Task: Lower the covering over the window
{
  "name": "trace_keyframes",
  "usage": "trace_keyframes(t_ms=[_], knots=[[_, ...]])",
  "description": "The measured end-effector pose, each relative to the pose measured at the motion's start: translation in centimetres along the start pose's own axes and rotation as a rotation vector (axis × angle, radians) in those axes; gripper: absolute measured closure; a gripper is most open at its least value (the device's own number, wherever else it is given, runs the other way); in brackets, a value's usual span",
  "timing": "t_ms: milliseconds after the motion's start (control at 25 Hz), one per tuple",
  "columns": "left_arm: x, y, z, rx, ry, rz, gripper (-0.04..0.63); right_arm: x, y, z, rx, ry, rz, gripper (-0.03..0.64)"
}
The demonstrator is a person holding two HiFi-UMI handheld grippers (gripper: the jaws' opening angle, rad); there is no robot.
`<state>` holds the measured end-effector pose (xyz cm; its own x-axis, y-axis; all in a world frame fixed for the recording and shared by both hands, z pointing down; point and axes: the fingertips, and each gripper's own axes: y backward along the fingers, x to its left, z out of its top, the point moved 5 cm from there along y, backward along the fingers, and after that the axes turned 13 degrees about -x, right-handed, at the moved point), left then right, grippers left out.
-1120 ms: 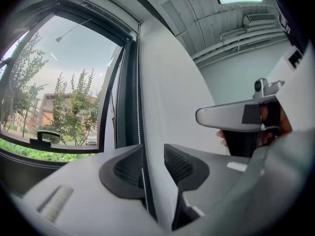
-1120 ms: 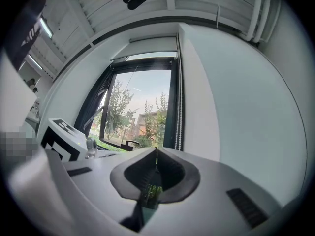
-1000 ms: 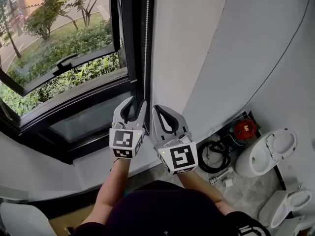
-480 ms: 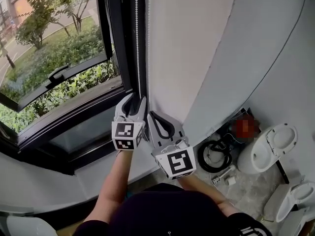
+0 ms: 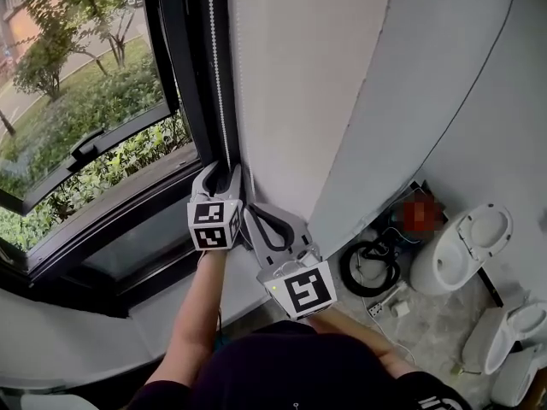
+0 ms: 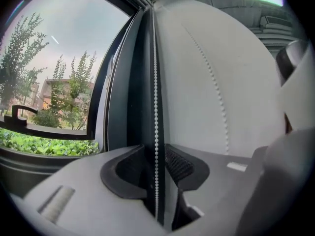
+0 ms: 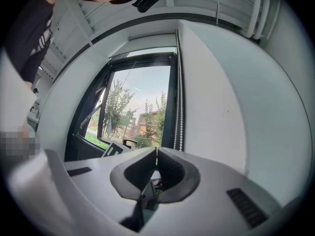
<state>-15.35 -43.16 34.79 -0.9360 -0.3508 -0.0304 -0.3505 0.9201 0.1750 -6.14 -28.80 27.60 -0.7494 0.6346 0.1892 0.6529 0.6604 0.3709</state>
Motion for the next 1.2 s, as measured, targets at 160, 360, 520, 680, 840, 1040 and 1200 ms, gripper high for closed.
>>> trace_keyframes(t_ms=[160, 360, 520, 680, 840, 1040, 1200], knots=[[0.4, 0.0, -0.1, 0.022, -0.001, 0.03, 0.516, 0.0, 0.1, 0.1, 0.001, -0.007, 0.004, 0.604], [0.1, 1.0, 0.0, 0.027, -0.011, 0.003, 0.581, -0.1, 0.5, 0.3, -0.003, -0.012, 0.004, 0.603], [-0.5, 3.0, -0.1, 0.041, 0.0, -0.026, 0.583, 0.0, 0.9, 0.4, -0.006, -0.04, 0.001, 0.604], [-2.0, 6.4, 0.0, 0.035, 0.026, -0.082, 0.581, 0.2, 1.7, 0.9, -0.013, -0.068, 0.008, 0.603], [-4.0, 10.1, 0.9, 0.023, 0.018, -0.14, 0.581, 0.4, 3.0, 0.9, -0.013, -0.097, 0.001, 0.603], [-6.5, 13.9, 2.1, 0.013, 0.05, -0.215, 0.581, 0.2, 4.6, 1.1, 0.01, -0.12, 0.016, 0.603], [-8.4, 16.7, 2.9, -0.004, 0.089, -0.27, 0.581, 0.2, 6.2, 1.2, 0.038, -0.162, 0.03, 0.603]])
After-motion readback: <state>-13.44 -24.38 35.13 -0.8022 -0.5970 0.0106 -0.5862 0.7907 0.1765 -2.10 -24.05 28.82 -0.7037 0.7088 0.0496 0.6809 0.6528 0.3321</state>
